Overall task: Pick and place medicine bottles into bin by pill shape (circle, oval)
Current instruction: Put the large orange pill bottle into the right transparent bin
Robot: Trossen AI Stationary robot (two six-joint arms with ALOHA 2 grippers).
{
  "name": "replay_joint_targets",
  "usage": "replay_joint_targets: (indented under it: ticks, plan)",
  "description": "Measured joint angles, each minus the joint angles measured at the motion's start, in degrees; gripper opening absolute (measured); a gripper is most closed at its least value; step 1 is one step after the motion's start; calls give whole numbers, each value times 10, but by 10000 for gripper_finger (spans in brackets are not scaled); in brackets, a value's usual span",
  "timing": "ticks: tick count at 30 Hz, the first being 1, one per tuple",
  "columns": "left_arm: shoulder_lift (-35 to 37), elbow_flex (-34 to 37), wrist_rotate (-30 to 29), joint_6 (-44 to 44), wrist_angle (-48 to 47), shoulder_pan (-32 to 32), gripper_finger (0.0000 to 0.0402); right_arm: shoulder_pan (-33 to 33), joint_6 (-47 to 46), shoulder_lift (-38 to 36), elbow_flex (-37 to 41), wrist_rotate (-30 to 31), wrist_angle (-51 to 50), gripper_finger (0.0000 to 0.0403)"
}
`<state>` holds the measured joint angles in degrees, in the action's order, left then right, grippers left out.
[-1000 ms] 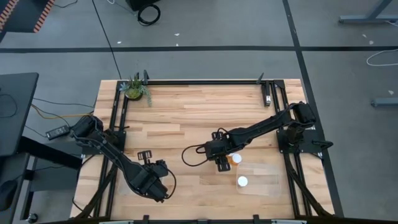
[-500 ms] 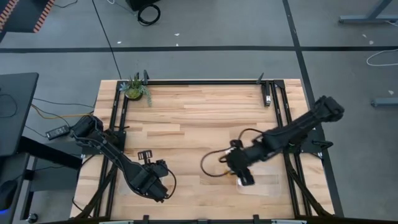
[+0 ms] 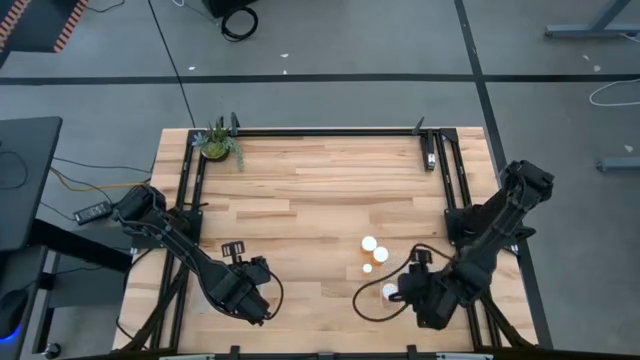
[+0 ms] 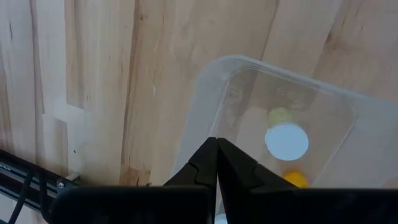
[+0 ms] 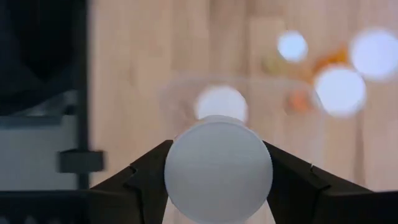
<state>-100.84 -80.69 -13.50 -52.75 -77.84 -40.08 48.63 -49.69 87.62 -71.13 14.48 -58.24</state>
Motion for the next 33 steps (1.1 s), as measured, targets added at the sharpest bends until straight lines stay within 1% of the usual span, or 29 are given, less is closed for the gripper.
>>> replay_joint_targets:
  ticks: [2,6,10,17,20,23,29,33]
  plan:
    - [0,0,0,-1,0,0,15,13,-46,9,0,13,-36,227]
    - [0,0,0,-1,0,1,16,25,-138,16,2,16,-78,227]
    - [0,0,0,-1,0,1,23,25,-179,15,39,18,-49,227]
    - [0,0,0,21,0,1,18,0,-183,16,168,-43,107,227]
    - [0,0,-1,25,0,2,14,-13,-183,14,203,-51,162,229]
    - [0,0,-3,25,0,2,15,-24,-183,17,216,-52,160,238]
    - [0,0,-4,25,1,2,24,-36,-174,16,214,-51,165,268]
    - [0,0,-4,23,1,2,20,-36,-174,14,205,-51,162,284]
